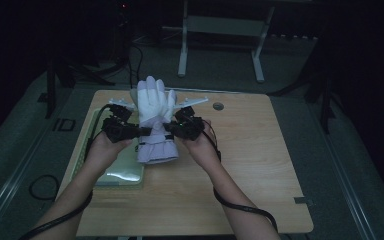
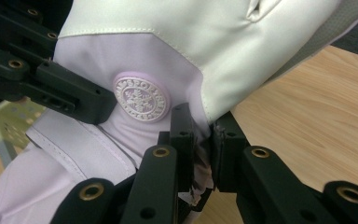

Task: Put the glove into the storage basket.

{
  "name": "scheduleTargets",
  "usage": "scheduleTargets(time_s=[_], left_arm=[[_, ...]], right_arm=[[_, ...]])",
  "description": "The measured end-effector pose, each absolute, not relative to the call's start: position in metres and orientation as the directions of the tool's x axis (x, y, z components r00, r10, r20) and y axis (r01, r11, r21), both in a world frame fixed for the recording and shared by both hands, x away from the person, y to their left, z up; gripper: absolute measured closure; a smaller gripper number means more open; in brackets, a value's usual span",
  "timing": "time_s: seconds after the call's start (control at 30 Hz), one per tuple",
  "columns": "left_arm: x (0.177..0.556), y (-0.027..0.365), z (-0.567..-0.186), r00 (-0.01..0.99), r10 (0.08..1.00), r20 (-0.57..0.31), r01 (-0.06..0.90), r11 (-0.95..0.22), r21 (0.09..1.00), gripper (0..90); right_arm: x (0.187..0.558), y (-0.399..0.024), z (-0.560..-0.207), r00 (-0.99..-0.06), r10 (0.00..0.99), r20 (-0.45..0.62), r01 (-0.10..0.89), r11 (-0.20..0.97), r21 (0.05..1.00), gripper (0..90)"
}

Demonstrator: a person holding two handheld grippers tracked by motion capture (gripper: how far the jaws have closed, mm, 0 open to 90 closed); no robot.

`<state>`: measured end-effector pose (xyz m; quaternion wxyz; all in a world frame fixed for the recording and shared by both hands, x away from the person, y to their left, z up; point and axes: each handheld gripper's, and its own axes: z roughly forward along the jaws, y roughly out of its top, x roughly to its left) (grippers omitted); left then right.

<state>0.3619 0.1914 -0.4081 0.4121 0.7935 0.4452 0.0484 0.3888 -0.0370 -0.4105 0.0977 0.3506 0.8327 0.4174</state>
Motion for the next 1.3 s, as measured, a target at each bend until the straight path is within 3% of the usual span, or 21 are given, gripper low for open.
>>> scheduleTargets(time_s=[0.57, 0.77, 1.07, 1.3], left_arm=[[0.348, 0.265, -0.412, 0.540, 0.792, -0.283, 0.711, -0.249, 0.658, 76.1], [0.347, 0.289, -0.438, 0.513, 0.795, -0.325, 0.733, -0.208, 0.648, 76.0], [0.352, 0.296, -0.485, 0.457, 0.800, -0.389, 0.796, -0.173, 0.580, 75.9], [0.356, 0.292, -0.505, 0.407, 0.838, -0.364, 0.836, -0.181, 0.518, 75.7]], right_arm=[[0.387, 0.048, -0.423, -0.770, 0.620, 0.151, 0.499, 0.438, 0.748, 81.1], [0.388, 0.070, -0.438, -0.775, 0.615, 0.146, 0.502, 0.459, 0.733, 81.1], [0.393, 0.087, -0.481, -0.760, 0.634, 0.145, 0.553, 0.513, 0.657, 81.0], [0.396, 0.103, -0.505, -0.749, 0.653, 0.107, 0.575, 0.563, 0.593, 81.0]])
